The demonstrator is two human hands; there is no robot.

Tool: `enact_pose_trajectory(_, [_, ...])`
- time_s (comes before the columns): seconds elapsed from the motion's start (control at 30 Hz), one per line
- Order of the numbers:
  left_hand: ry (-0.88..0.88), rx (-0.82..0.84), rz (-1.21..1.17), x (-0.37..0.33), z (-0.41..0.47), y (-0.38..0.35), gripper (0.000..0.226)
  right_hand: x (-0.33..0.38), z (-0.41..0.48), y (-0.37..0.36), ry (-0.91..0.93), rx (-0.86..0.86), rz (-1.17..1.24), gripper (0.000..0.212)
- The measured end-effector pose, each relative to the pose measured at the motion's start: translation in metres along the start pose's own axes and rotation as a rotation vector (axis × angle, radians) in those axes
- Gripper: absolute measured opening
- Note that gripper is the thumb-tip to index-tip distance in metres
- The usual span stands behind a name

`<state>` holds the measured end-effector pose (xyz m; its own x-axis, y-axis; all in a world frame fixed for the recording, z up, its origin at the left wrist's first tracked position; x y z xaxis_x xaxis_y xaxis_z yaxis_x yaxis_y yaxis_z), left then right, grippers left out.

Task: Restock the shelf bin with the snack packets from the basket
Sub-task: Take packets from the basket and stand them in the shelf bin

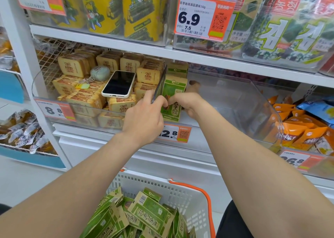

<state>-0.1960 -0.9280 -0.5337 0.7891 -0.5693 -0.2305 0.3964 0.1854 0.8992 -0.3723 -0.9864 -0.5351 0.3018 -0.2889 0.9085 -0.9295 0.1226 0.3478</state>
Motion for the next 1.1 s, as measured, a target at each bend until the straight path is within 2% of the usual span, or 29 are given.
enact_pose_trajectory(0.03, [0.001, 0.0, -0.002, 0.0, 0.0, 0.0, 0.034, -0.002, 0.008, 0.002, 0.024, -0.033, -0.014, 0.088])
enact_pose_trajectory(0.13, [-0.001, 0.004, -0.01, -0.001, -0.001, 0.0, 0.034, 0.004, 0.01, 0.006, 0.103, -0.149, -0.133, 0.076])
enact_pose_trajectory(0.17, [0.0, 0.004, -0.012, -0.001, -0.001, 0.0, 0.034, 0.007, 0.007, 0.006, 0.131, -0.181, -0.164, 0.078])
enact_pose_trajectory(0.3, [0.003, 0.004, -0.015, 0.0, -0.001, 0.0, 0.032, 0.004, 0.017, 0.005, 0.183, -0.213, -0.224, 0.092])
enact_pose_trajectory(0.4, [-0.003, 0.005, -0.019, 0.0, -0.001, 0.0, 0.032, 0.0, 0.014, 0.003, 0.109, -0.178, -0.247, 0.1])
enact_pose_trajectory(0.53, [-0.003, 0.015, -0.017, 0.001, -0.001, -0.001, 0.031, 0.005, 0.001, 0.005, 0.06, -0.173, -0.086, 0.126])
enact_pose_trajectory(0.6, [0.001, 0.018, -0.013, 0.0, -0.001, 0.0, 0.031, 0.005, 0.004, 0.006, 0.064, -0.195, -0.071, 0.12])
enact_pose_trajectory(0.73, [0.005, 0.018, -0.012, -0.001, -0.001, 0.001, 0.03, -0.001, 0.008, -0.003, -0.012, -0.132, -0.138, 0.09])
enact_pose_trajectory(0.9, [0.004, 0.023, -0.02, -0.001, -0.001, 0.002, 0.028, -0.005, 0.01, -0.01, -0.036, -0.078, -0.147, 0.104])
enact_pose_trajectory(1.03, [-0.002, 0.025, -0.019, -0.001, -0.001, 0.001, 0.026, -0.009, 0.01, -0.006, -0.059, -0.069, -0.121, 0.068])
enact_pose_trajectory(1.1, [-0.002, 0.028, -0.021, -0.001, -0.001, 0.002, 0.026, -0.01, 0.009, -0.004, -0.065, -0.068, -0.109, 0.057])
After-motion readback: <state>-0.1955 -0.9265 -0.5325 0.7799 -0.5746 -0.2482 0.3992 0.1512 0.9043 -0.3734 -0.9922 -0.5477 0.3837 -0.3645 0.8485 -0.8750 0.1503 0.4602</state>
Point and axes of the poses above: each hand's wrist, its own z-axis towards the middle knuckle, its own y-axis out of the back of the hand, x = y × z, the point moved 4 cm from there along z, towards the middle knuckle, and after that the axes turned 9 degrees about x, right-handed, at the moved point
